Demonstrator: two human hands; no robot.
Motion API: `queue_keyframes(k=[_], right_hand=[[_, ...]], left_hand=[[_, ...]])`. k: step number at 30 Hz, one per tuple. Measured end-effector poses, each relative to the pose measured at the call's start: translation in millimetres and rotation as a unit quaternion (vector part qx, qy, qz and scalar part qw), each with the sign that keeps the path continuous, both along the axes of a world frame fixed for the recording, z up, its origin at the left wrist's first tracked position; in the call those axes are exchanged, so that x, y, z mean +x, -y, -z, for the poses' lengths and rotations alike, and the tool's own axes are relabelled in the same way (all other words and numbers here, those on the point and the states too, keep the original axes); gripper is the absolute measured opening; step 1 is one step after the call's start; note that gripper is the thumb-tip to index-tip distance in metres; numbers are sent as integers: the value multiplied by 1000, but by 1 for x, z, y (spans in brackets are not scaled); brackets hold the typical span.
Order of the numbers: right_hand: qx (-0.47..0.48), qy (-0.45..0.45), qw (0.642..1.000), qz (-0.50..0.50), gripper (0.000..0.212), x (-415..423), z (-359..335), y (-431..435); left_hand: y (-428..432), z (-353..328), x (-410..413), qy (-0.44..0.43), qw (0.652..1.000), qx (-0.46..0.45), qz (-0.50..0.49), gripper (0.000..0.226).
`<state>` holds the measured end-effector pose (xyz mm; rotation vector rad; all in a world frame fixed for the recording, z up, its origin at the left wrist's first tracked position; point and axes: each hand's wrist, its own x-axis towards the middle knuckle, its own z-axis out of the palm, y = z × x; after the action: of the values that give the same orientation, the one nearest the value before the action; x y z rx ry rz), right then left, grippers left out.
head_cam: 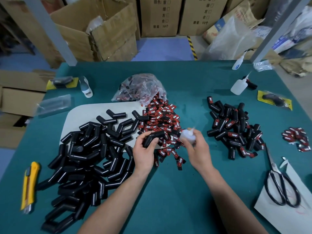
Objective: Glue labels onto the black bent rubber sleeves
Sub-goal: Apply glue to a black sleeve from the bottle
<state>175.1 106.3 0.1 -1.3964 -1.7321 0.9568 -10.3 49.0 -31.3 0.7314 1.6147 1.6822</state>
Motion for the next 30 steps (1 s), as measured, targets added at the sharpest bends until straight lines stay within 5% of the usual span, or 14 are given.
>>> queue_keyframes(k=[3, 5, 9, 13, 20, 30], right_hand=[[29, 30, 995, -94, 39, -18, -7, -16], [0, 6, 997, -71, 42, -26, -5, -21], [-46, -173, 983, 37, 35, -21, 2, -17], [-116, -327, 937, 28, 25, -10, 0, -21], [-131, -367, 919, 53, 21, -7, 4, -24], [-138, -499, 846, 128, 13, -12, 4, -28]], left_hand=[[0, 2, -3, -1, 1000, 2, -22, 31], [-3, 5, -4, 7, 999, -4, -32, 33], [-4, 6, -4, 36, 999, -16, -19, 42], [-4, 3, -3, 13, 1000, -19, -17, 40], [-5, 0, -1, 49, 998, -6, -28, 41], [-5, 1, -1, 52, 998, -30, -10, 45]])
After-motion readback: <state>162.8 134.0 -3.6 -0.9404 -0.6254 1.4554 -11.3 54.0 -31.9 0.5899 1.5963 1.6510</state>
